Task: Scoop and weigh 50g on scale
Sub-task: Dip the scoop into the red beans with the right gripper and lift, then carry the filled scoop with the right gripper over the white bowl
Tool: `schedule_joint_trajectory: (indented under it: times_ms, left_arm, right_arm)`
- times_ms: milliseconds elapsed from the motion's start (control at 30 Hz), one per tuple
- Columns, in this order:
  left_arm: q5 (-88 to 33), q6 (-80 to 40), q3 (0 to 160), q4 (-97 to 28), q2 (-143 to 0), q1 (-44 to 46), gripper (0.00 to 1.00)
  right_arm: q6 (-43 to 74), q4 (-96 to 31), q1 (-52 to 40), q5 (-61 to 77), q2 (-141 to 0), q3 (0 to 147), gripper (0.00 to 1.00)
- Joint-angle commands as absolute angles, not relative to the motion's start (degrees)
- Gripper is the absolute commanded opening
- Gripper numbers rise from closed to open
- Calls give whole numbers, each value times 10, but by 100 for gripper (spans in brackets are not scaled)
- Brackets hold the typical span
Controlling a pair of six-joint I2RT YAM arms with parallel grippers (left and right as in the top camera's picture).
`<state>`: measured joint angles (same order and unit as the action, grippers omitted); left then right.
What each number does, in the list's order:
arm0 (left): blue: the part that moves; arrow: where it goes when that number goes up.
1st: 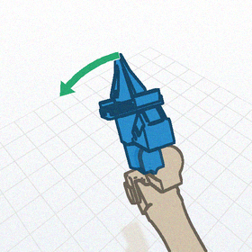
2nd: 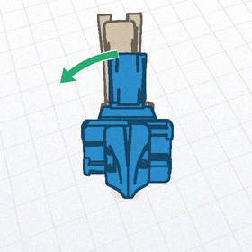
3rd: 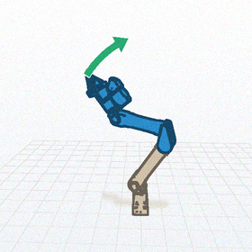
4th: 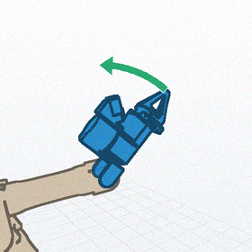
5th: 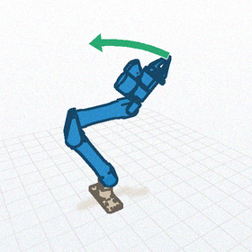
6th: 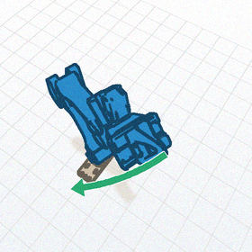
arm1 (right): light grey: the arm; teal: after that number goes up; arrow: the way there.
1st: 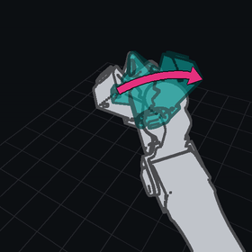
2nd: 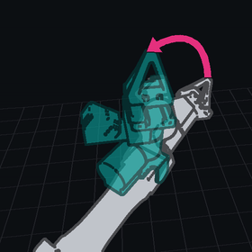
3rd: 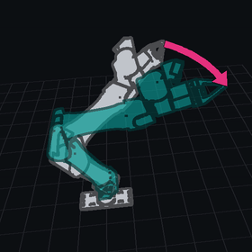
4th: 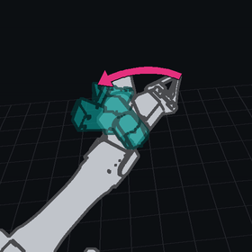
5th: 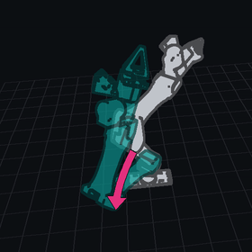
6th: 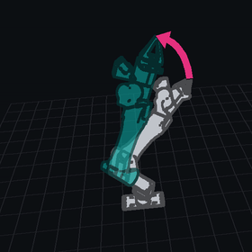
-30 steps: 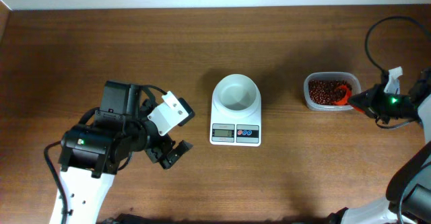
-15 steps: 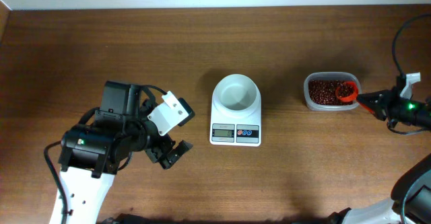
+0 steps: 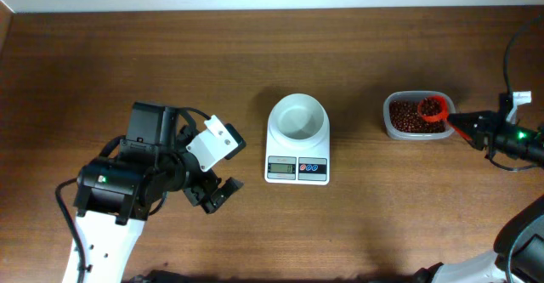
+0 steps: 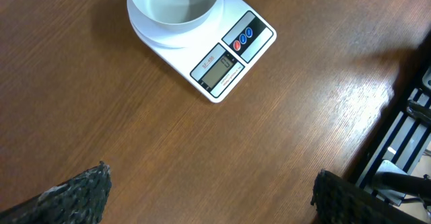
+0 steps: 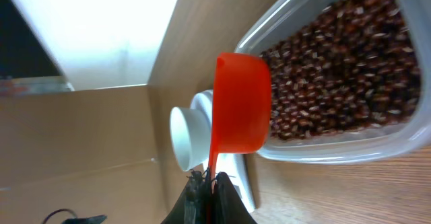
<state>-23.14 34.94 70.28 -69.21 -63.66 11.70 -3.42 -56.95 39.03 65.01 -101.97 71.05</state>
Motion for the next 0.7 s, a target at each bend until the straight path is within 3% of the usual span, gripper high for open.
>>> schedule_joint_trajectory:
  times_ms: [0,167,667]
  left_arm:
    - [-231,359,712,-691,-636,115,99]
    - [-231,359,712,-691,-636,114,99]
    - [-231,359,712,-691,-636,115,99]
  right_arm:
    - [-45,-578,393,708,-1025,714,4]
    - [-45,-583,361,753,-1025,714,4]
    - [-41,-575,84,755,-1025,714,4]
